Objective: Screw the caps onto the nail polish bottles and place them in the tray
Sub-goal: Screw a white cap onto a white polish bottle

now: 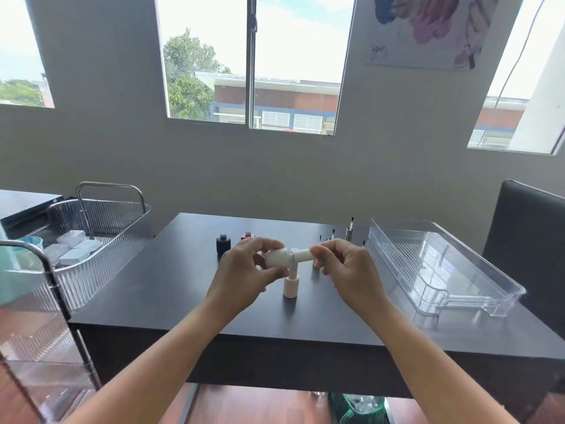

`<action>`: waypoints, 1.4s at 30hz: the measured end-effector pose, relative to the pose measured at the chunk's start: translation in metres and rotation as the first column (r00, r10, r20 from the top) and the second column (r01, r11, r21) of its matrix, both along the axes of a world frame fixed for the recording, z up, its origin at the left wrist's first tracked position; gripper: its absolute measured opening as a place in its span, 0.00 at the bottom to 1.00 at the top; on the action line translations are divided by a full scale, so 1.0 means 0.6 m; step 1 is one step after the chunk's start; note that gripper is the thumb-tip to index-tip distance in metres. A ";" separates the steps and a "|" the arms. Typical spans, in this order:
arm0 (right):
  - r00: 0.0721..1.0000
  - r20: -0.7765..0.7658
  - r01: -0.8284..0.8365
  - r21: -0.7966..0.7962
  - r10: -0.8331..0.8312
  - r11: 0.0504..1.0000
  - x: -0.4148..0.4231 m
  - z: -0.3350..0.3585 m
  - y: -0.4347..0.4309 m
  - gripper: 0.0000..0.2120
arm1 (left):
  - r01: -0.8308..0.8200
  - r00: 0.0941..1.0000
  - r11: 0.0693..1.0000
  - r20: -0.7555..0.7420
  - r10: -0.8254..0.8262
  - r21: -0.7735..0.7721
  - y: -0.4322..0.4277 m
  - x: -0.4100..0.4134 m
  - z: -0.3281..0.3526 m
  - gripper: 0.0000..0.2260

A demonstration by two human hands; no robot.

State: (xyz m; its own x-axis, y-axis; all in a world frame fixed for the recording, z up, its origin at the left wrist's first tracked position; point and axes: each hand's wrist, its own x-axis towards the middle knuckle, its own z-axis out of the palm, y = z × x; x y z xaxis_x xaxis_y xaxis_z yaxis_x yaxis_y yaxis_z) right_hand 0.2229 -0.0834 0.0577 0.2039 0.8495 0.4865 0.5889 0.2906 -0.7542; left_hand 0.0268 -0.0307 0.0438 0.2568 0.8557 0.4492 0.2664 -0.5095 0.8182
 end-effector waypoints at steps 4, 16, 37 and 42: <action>0.991 0.110 0.081 -0.019 -0.079 0.996 0.003 -0.002 0.004 0.29 | 0.026 1.000 0.999 0.004 -0.026 0.025 -0.005 0.000 0.000 0.20; 0.981 -0.107 -0.165 -0.038 0.160 0.986 0.012 0.000 0.001 0.12 | 0.032 0.999 0.999 -0.033 -0.032 -0.006 0.000 -0.007 -0.001 0.17; 0.986 -0.135 -0.121 -0.133 0.103 0.984 0.009 0.005 -0.005 0.40 | 0.106 0.994 0.994 0.009 -0.106 0.008 -0.018 -0.006 0.025 0.21; 0.945 -0.199 -0.287 -0.114 0.261 0.951 0.013 0.007 -0.010 0.14 | 0.097 0.995 0.995 0.004 -0.097 0.004 -0.014 -0.010 0.022 0.18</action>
